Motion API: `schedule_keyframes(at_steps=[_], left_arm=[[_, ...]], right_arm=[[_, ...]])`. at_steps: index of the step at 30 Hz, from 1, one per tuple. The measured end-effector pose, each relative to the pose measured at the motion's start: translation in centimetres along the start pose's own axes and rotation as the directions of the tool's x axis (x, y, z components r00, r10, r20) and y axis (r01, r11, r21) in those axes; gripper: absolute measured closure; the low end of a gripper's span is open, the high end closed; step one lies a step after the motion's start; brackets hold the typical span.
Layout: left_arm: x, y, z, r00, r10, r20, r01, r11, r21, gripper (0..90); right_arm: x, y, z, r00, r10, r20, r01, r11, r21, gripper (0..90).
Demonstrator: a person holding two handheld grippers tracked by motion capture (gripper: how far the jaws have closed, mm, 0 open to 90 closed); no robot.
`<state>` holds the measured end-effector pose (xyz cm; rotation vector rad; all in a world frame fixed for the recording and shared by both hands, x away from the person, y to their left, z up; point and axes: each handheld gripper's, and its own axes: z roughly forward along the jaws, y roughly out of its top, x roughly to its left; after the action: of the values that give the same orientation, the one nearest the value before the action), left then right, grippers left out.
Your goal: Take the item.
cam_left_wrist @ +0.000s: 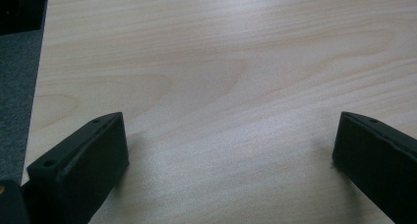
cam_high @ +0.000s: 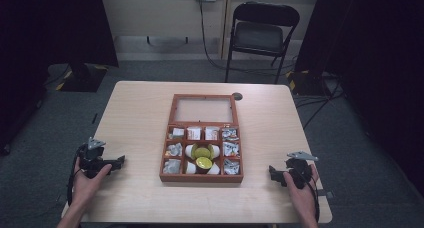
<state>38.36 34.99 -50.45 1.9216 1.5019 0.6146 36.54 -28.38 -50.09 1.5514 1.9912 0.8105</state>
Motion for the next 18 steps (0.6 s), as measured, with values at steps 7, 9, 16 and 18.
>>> schedule_keyframes(at_steps=[7, 9, 16, 18], left_arm=[[-0.06, -0.05, -0.04, 1.0000, -0.001, 0.001, 0.001, 1.0000, -0.001, 0.0], [-0.03, -0.03, -0.08, 1.0000, -0.001, 0.006, 0.001, 1.0000, 0.002, 0.2], [0.01, 0.06, -0.58, 1.0000, -0.009, -0.002, 0.009, 0.9999, -0.012, 18.3], [-0.01, 0.07, -0.55, 1.0000, -0.008, -0.001, 0.008, 0.9999, -0.011, 16.9]], right_arm=[[0.00, 0.00, 0.00, 1.0000, 0.000, 0.000, 0.000, 1.000, 0.000, 0.0], [0.00, 0.00, 0.00, 1.0000, 0.000, 0.000, 0.000, 1.000, 0.000, 0.0], [0.00, 0.00, 0.00, 1.0000, 0.000, 0.000, 0.000, 1.000, 0.000, 0.0], [0.00, 0.00, 0.00, 1.0000, 0.000, 0.000, 0.000, 1.000, 0.000, 0.0]])
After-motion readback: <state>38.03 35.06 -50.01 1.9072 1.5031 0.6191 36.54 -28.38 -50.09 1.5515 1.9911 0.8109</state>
